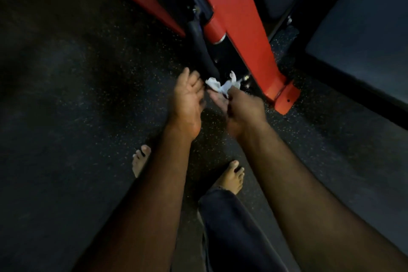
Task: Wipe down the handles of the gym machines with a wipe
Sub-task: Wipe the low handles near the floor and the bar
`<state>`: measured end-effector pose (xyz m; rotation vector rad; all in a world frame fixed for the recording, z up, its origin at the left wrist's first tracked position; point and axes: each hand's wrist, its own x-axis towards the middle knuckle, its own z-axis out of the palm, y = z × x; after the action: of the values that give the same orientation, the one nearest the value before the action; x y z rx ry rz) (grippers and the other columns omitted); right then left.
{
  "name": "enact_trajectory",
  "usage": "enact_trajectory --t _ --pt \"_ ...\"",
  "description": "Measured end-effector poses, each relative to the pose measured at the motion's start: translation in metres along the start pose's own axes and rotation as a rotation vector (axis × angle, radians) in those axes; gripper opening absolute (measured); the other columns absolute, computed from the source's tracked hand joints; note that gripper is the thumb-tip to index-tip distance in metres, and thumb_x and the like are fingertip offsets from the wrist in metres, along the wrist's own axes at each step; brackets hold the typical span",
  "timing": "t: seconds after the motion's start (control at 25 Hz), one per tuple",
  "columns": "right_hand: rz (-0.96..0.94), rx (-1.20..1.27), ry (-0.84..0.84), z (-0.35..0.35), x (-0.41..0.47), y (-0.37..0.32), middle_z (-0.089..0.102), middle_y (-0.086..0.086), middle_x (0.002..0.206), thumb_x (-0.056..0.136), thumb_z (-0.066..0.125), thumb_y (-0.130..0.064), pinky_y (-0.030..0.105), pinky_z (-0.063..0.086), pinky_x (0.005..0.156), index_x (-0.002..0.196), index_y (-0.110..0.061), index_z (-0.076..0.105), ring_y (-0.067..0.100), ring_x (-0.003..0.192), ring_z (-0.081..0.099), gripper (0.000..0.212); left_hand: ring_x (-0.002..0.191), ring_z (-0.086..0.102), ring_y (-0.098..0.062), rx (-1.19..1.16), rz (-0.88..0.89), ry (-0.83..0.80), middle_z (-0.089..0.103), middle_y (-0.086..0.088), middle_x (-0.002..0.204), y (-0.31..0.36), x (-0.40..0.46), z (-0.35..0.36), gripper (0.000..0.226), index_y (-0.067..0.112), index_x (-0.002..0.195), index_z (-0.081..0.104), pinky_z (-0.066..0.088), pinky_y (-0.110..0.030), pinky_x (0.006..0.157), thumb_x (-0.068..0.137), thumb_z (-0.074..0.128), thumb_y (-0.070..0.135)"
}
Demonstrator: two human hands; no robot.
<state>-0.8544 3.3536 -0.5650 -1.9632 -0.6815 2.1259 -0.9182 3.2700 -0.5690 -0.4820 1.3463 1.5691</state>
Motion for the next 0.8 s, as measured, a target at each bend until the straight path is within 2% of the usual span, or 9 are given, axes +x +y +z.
enact_trajectory --t 0.08,0.16,0.24,0.32,0.4,0.48,0.6,0.72,0.8 --pt "-0.612 -0.578 -0.100 -0.008 -0.008 -0.005 0.068 0.007 0.078 0.082 0.068 -0.010 0.041 0.061 0.061 0.080 -0.017 0.061 0.022 0.066 0.069 0.010 0.134 0.050 -0.025 -0.137 -0.031 -0.027 0.051 -0.012 0.147 -0.013 0.005 0.002 0.065 0.018 0.151 0.037 0.029 -0.045 0.115 0.100 0.025 0.057" --pt "-1.176 -1.104 -0.272 -0.011 -0.009 -0.027 0.064 -0.001 0.080 0.073 0.068 -0.009 0.034 0.052 0.056 0.087 -0.017 0.066 0.017 0.066 0.061 0.016 0.136 0.047 -0.026 -0.264 -0.049 -0.044 0.052 -0.010 0.146 -0.022 0.008 0.009 0.064 0.021 0.146 0.044 0.026 -0.049 0.116 0.100 0.022 0.060" --pt "-1.549 -1.489 -0.452 0.007 -0.005 -0.055 0.064 0.004 0.094 0.075 0.069 -0.012 0.031 0.048 0.055 0.097 -0.015 0.069 0.022 0.074 0.061 0.023 0.146 0.031 -0.025 -0.351 -0.054 -0.053 0.038 -0.008 0.157 -0.025 0.008 0.014 0.067 0.023 0.150 0.037 0.014 -0.053 0.120 0.100 0.015 0.062" --pt "-1.854 -1.646 -0.573 0.027 -0.001 -0.074 0.065 0.008 0.098 0.081 0.070 -0.016 0.032 0.048 0.051 0.097 -0.014 0.071 0.027 0.077 0.064 0.016 0.150 0.019 -0.025 -0.435 -0.052 -0.068 0.026 -0.009 0.162 -0.027 0.009 0.015 0.071 0.022 0.154 0.029 0.005 -0.055 0.121 0.098 0.012 0.064" --pt "-2.017 -1.760 -0.709 0.024 0.008 -0.069 0.064 0.010 0.093 0.087 0.062 -0.016 0.032 0.045 0.048 0.090 -0.009 0.070 0.028 0.072 0.063 0.011 0.150 0.021 -0.026 -0.522 -0.055 -0.079 0.031 -0.010 0.160 -0.035 0.010 0.011 0.073 0.021 0.151 0.034 0.003 -0.056 0.121 0.097 0.014 0.067" --pt "-2.000 -1.991 -0.859 -0.005 0.027 -0.052 0.063 0.013 0.089 0.090 0.045 -0.014 0.034 0.045 0.046 0.083 -0.003 0.068 0.029 0.062 0.060 0.027 0.144 0.034 -0.028 -0.539 -0.079 -0.099 0.045 -0.012 0.151 -0.049 0.009 0.009 0.074 0.021 0.144 0.045 0.011 -0.055 0.121 0.096 0.016 0.070" --pt "-2.003 -2.280 -0.976 -0.030 0.039 -0.045 0.063 0.013 0.084 0.088 0.034 -0.007 0.038 0.044 0.060 0.080 -0.004 0.068 0.028 0.066 0.059 0.035 0.144 0.036 -0.027 -0.504 -0.188 -0.122 0.043 -0.012 0.152 -0.070 0.005 0.010 0.078 0.020 0.147 0.042 0.011 -0.054 0.121 0.095 0.016 0.072" --pt "-2.321 -1.935 -0.890 0.021 0.020 -0.065 0.059 0.008 0.074 0.092 0.050 -0.008 0.038 0.034 0.066 0.075 -0.010 0.063 0.026 0.069 0.058 0.022 0.151 0.019 -0.027 -0.491 -0.208 -0.120 0.027 -0.011 0.161 -0.067 0.006 0.016 0.084 0.020 0.153 0.030 0.001 -0.058 0.120 0.093 0.011 0.075" --pt "-2.392 -1.672 -0.622 0.066 0.008 -0.087 0.062 0.007 0.076 0.088 0.058 -0.014 0.036 0.031 0.069 0.080 -0.014 0.068 0.026 0.072 0.062 0.013 0.152 0.013 -0.028 -0.478 -0.171 -0.103 0.021 -0.012 0.163 -0.054 0.012 0.018 0.091 0.017 0.156 0.022 0.000 -0.058 0.120 0.090 0.010 0.079"
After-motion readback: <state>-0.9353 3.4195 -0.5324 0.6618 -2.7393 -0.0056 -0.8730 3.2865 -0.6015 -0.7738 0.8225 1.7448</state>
